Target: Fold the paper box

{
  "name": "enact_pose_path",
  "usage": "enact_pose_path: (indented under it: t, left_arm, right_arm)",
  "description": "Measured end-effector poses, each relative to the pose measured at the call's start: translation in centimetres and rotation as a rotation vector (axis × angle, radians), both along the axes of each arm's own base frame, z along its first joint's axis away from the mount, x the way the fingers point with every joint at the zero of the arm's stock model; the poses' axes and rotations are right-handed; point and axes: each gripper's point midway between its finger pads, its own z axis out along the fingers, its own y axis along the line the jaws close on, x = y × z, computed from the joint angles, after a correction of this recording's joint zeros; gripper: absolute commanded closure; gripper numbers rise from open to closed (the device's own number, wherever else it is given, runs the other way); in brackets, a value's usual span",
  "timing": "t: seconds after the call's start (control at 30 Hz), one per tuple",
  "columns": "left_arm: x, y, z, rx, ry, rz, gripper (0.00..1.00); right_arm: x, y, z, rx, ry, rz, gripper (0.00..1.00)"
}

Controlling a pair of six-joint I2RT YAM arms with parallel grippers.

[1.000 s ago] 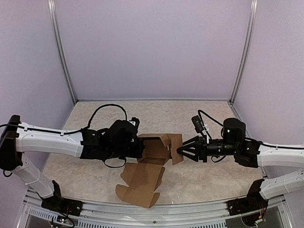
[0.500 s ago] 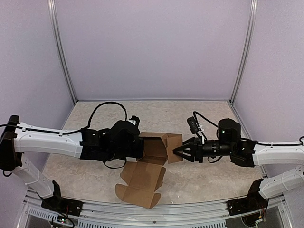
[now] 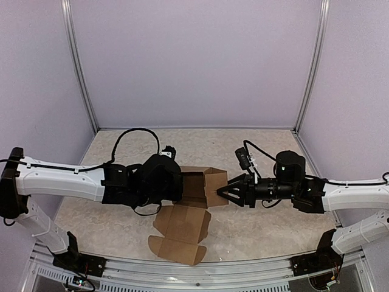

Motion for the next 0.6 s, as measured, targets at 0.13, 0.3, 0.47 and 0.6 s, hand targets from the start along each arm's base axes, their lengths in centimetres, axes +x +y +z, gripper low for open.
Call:
enact_pose_path:
  t: [0.13, 0.3, 0.47, 0.6]
  left_arm:
    - [0.2, 0.4, 0.0, 0.01, -0.006, 0.021, 1.0]
    - [0.3, 0.9, -0.1, 0.022, -0.008, 0.046, 1.0]
    - [0.6, 1.4, 0.1, 0.03, -0.021, 0.079, 1.0]
    - [0.7, 1.7, 0.2, 0.034, -0.027, 0.098, 1.0]
  right_arm:
    - [-0.1, 0.3, 0.4, 0.0, -0.015, -0.003, 0.62]
    - [-0.2, 0.6, 0.4, -0.015, -0.029, -0.019, 0.62]
    - [-0.9, 2.0, 1.5, -0.009, -0.062, 0.007, 0.62]
    - [-0.9, 2.5, 1.5, -0.019, -0.071, 0.006, 0.62]
